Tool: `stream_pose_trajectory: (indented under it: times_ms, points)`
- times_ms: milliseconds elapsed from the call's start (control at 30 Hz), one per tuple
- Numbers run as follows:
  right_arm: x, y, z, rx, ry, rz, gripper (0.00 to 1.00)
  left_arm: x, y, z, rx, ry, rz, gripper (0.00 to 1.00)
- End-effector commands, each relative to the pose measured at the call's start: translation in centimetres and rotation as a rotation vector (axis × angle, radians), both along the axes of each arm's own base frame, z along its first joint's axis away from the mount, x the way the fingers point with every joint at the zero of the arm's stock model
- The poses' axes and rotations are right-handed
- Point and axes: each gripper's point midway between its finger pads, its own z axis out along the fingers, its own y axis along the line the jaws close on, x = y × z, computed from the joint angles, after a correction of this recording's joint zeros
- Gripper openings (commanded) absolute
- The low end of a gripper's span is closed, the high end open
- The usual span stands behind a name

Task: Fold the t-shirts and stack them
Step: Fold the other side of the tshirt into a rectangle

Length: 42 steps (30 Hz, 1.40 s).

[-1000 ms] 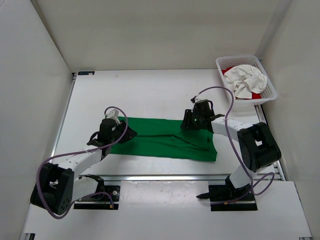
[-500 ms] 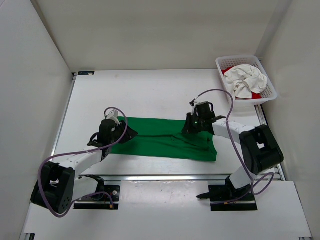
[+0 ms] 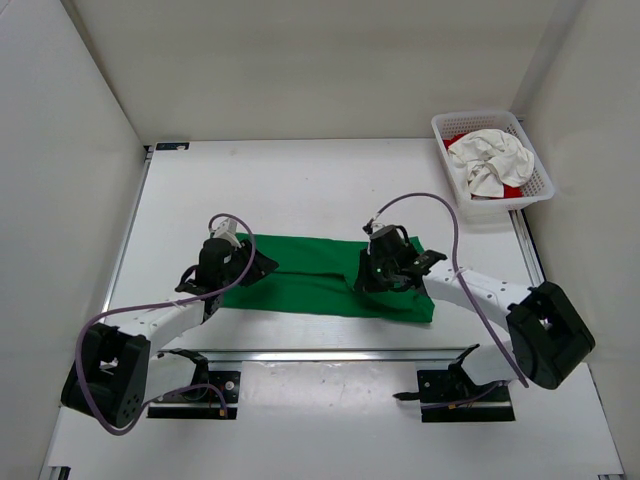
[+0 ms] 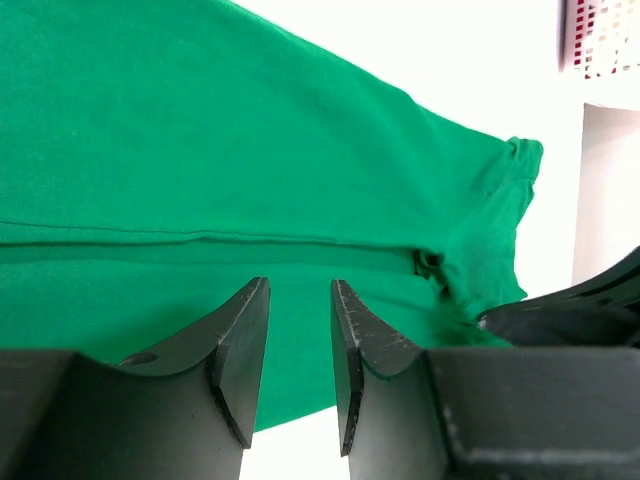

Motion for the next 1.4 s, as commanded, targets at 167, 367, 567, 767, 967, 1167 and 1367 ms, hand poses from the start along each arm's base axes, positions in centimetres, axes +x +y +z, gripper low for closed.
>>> stream_pose_trajectory:
  times_ms: [167, 367, 567, 767, 967, 1167, 1367]
  points:
    - [-2.6, 1.3, 0.6, 0.053, 0.005, -0.013, 0.26, 0.6, -0.2, 2.6, -0.048, -0.066, 0.001, 0.43]
    - [0.1, -1.4, 2.9, 0.059, -0.089, -0.095, 0.15, 2.1, 0.0, 3.0, -0.007, -0.078, 0.022, 0.43]
    - [5.2, -4.8, 0.6, 0.083, -0.102, -0.239, 0.0, 5.1, 1.1, 0.8, -0.006, -0.011, 0.066, 0.42]
    - [11.2, -7.3, -1.3, 0.095, -0.091, -0.348, 0.0, 6.6, 4.3, -2.6, -0.14, 0.105, 0.205, 0.41]
    - [9.8, -10.8, -6.1, 0.035, 0.052, -0.499, 0.0, 6.4, 9.2, -4.9, -0.208, 0.179, 0.386, 0.41]
    - [7.7, -12.8, -7.3, 0.041, 0.107, -0.552, 0.0, 5.0, 11.2, -5.0, -0.363, 0.192, 0.522, 0.41]
    - [14.5, -7.9, -4.7, 0.089, 0.105, -0.426, 0.01, 7.2, 10.2, 2.2, -0.262, -0.028, 0.465, 0.42]
